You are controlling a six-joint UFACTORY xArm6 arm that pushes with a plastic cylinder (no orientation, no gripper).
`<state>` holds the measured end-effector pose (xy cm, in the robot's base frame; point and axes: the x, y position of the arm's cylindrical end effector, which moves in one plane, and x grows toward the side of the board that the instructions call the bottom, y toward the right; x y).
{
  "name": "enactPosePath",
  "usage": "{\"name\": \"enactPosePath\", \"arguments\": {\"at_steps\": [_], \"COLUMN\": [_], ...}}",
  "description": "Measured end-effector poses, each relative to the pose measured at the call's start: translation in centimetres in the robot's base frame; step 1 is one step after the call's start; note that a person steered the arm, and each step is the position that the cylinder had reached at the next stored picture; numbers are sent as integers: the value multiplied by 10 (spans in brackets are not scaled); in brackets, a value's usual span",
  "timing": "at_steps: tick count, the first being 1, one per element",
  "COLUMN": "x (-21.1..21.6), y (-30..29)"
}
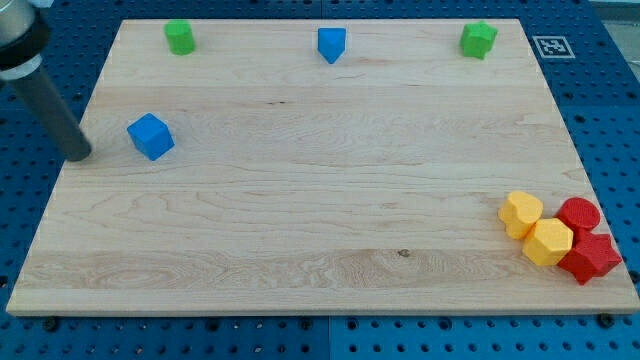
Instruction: Push your arm to the green circle
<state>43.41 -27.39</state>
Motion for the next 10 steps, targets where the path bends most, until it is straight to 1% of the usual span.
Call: {"name": "enactPosePath", "arguments": {"at_steps": [2,3,4,5,6,7,8,9,10], "x": [-10,-10,-10,-22,-71,-145,-213,-241,-227], "y": [163,199,171,102,33,-9,-13,14,82]}}
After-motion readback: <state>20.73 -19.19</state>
